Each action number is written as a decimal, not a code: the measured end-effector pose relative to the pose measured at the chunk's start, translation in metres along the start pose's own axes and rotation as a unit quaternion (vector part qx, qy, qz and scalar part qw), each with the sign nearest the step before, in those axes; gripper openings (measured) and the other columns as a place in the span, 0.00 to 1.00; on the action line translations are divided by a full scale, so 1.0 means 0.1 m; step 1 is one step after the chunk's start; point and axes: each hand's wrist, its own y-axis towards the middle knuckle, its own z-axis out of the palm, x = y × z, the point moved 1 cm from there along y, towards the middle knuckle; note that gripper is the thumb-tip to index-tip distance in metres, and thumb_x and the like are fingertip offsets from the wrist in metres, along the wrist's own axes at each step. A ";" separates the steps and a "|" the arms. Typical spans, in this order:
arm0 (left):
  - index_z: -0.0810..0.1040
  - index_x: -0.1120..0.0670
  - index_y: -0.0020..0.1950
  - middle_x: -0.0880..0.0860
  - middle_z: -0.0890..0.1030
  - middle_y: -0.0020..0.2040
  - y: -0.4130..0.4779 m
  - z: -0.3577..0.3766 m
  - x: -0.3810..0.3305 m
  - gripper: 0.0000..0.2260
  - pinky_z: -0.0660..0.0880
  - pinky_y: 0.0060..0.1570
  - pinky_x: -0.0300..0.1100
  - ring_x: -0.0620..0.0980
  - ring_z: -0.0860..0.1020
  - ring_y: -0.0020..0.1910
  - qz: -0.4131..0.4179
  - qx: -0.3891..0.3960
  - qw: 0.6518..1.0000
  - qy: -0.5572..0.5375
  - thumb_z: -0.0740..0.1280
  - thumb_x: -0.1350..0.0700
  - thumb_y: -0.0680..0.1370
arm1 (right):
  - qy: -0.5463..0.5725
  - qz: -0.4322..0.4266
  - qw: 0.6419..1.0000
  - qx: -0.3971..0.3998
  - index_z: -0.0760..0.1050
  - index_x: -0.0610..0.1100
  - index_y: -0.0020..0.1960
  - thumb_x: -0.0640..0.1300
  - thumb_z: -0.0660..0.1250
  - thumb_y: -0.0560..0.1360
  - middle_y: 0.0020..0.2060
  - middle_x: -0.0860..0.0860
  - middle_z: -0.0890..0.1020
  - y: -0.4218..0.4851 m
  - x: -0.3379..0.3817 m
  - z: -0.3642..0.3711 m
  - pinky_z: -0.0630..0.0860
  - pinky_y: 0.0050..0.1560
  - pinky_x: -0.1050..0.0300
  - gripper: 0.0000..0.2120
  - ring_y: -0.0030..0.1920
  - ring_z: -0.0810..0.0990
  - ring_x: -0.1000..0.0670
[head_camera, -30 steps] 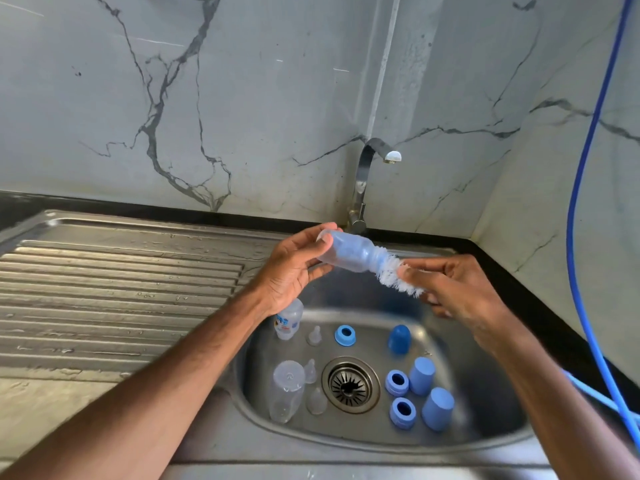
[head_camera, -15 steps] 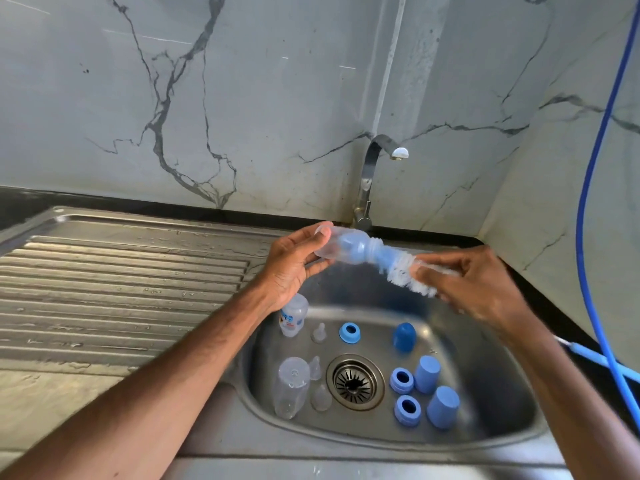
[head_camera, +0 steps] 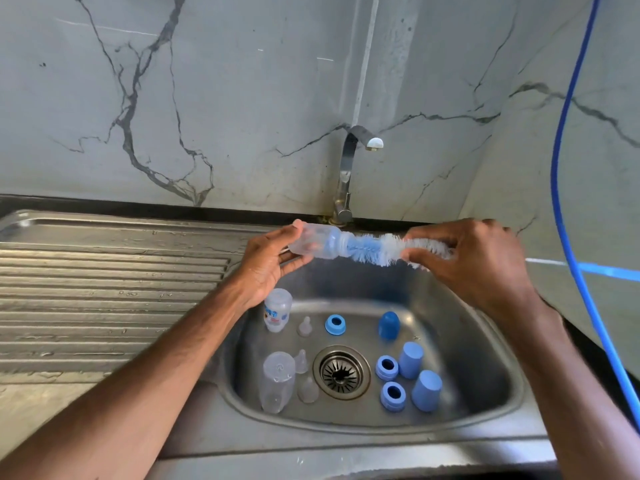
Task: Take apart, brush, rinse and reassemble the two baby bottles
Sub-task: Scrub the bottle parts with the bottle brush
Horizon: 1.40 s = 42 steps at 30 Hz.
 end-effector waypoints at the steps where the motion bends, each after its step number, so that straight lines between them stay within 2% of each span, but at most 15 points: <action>1: 0.83 0.60 0.59 0.57 0.87 0.53 0.00 0.00 0.01 0.11 0.84 0.51 0.46 0.54 0.85 0.54 -0.003 -0.002 1.000 0.004 0.70 0.56 0.80 | -0.005 -0.008 1.000 0.002 0.86 0.61 0.54 0.63 0.77 0.70 0.42 0.52 0.89 -0.01 0.02 0.02 0.77 0.40 0.53 0.14 0.38 0.85 0.43; 3: 0.82 0.60 0.59 0.58 0.86 0.55 -0.02 0.07 0.09 0.11 0.84 0.52 0.47 0.56 0.85 0.55 -0.022 0.003 1.000 0.022 0.70 0.56 0.80 | -0.029 -0.037 0.998 0.043 0.86 0.61 0.55 0.62 0.76 0.72 0.45 0.53 0.89 -0.01 0.17 0.15 0.77 0.42 0.52 0.13 0.43 0.86 0.43; 5: 0.83 0.58 0.56 0.57 0.86 0.52 -0.02 0.13 0.12 0.08 0.84 0.50 0.47 0.55 0.85 0.53 -0.029 0.004 0.999 0.011 0.70 0.56 0.80 | -0.039 -0.035 0.997 0.060 0.85 0.62 0.55 0.61 0.76 0.73 0.46 0.53 0.89 0.02 0.21 0.17 0.79 0.44 0.51 0.11 0.45 0.86 0.43; 8: 0.83 0.59 0.55 0.55 0.88 0.49 0.01 0.08 0.04 0.08 0.84 0.50 0.46 0.53 0.86 0.51 -0.008 -0.004 1.000 -0.013 0.70 0.55 0.80 | -0.017 0.004 1.000 -0.013 0.86 0.60 0.50 0.59 0.78 0.71 0.40 0.53 0.88 0.05 -0.01 0.02 0.79 0.42 0.51 0.09 0.41 0.85 0.41; 12: 0.83 0.60 0.56 0.59 0.86 0.54 -0.02 0.16 0.14 0.09 0.84 0.53 0.48 0.56 0.84 0.55 -0.031 -0.006 0.999 0.012 0.70 0.56 0.80 | -0.032 -0.015 0.995 0.092 0.86 0.61 0.54 0.58 0.75 0.75 0.48 0.54 0.89 0.03 0.17 0.23 0.80 0.48 0.49 0.09 0.48 0.85 0.44; 13: 0.83 0.59 0.55 0.58 0.86 0.53 -0.02 0.16 0.13 0.08 0.84 0.52 0.47 0.55 0.85 0.54 -0.031 -0.008 0.999 0.002 0.70 0.56 0.80 | -0.028 -0.008 0.996 0.088 0.86 0.61 0.53 0.58 0.75 0.74 0.48 0.55 0.89 0.04 0.15 0.22 0.80 0.49 0.49 0.08 0.48 0.85 0.44; 16: 0.82 0.59 0.55 0.56 0.87 0.48 0.00 0.09 0.05 0.08 0.84 0.48 0.46 0.53 0.86 0.50 -0.018 -0.007 0.999 -0.030 0.70 0.56 0.81 | 0.005 0.022 1.000 -0.002 0.87 0.61 0.50 0.54 0.79 0.72 0.44 0.56 0.89 0.10 -0.06 0.08 0.80 0.47 0.50 0.07 0.45 0.86 0.45; 20: 0.82 0.59 0.54 0.58 0.86 0.51 0.00 0.13 0.15 0.07 0.84 0.48 0.47 0.56 0.86 0.52 -0.038 -0.018 0.999 -0.013 0.72 0.57 0.79 | -0.023 -0.013 0.998 0.049 0.87 0.61 0.52 0.50 0.77 0.74 0.46 0.52 0.88 0.05 0.14 0.28 0.80 0.45 0.50 0.09 0.45 0.85 0.43; 23: 0.82 0.60 0.54 0.58 0.87 0.50 0.03 0.07 0.10 0.09 0.84 0.46 0.46 0.56 0.86 0.51 -0.025 -0.016 0.999 -0.026 0.72 0.55 0.79 | 0.006 0.009 1.000 -0.015 0.87 0.60 0.49 0.46 0.79 0.72 0.42 0.55 0.88 0.09 -0.04 0.19 0.72 0.40 0.57 0.11 0.40 0.84 0.46; 25: 0.82 0.60 0.55 0.59 0.87 0.52 0.03 0.05 0.10 0.10 0.84 0.47 0.47 0.56 0.86 0.52 -0.028 -0.020 0.999 -0.027 0.73 0.55 0.79 | 0.017 0.019 0.999 -0.028 0.87 0.60 0.49 0.44 0.79 0.72 0.40 0.55 0.83 0.07 -0.07 0.21 0.69 0.40 0.56 0.11 0.38 0.81 0.47; 28: 0.81 0.60 0.54 0.59 0.86 0.52 0.02 0.08 0.14 0.10 0.84 0.46 0.47 0.57 0.86 0.52 -0.039 -0.030 0.998 -0.027 0.74 0.55 0.78 | 0.018 -0.004 1.000 0.011 0.87 0.59 0.52 0.43 0.77 0.74 0.43 0.49 0.81 0.02 0.04 0.34 0.71 0.42 0.54 0.12 0.41 0.80 0.44; 31: 0.81 0.61 0.56 0.59 0.87 0.51 0.02 0.05 0.08 0.12 0.84 0.45 0.46 0.57 0.86 0.52 -0.035 -0.026 0.998 -0.043 0.74 0.54 0.78 | 0.054 0.025 0.997 -0.039 0.87 0.58 0.52 0.43 0.78 0.74 0.41 0.48 0.80 0.08 -0.08 0.32 0.75 0.43 0.53 0.11 0.42 0.81 0.44; 35: 0.79 0.62 0.60 0.62 0.83 0.58 -0.01 0.09 0.12 0.14 0.84 0.48 0.48 0.59 0.84 0.57 -0.049 -0.037 0.998 -0.016 0.74 0.55 0.78 | 0.039 -0.017 0.999 -0.006 0.88 0.56 0.52 0.39 0.77 0.74 0.44 0.47 0.80 -0.03 0.08 0.52 0.74 0.44 0.53 0.13 0.44 0.80 0.42; 39: 0.81 0.59 0.56 0.61 0.84 0.59 -0.01 0.02 0.04 0.11 0.84 0.54 0.50 0.58 0.85 0.57 -0.029 -0.038 0.999 -0.003 0.73 0.54 0.78 | 0.086 0.035 0.995 -0.023 0.87 0.57 0.52 0.41 0.76 0.75 0.45 0.49 0.84 0.06 -0.12 0.50 0.80 0.47 0.48 0.11 0.45 0.81 0.47; 42: 0.81 0.60 0.60 0.61 0.83 0.60 -0.02 0.01 0.05 0.15 0.83 0.55 0.49 0.57 0.84 0.58 -0.027 -0.042 0.999 0.022 0.74 0.53 0.77 | 0.125 0.020 0.991 0.034 0.86 0.54 0.56 0.42 0.74 0.78 0.49 0.52 0.86 -0.02 -0.06 0.64 0.82 0.48 0.50 0.10 0.45 0.84 0.54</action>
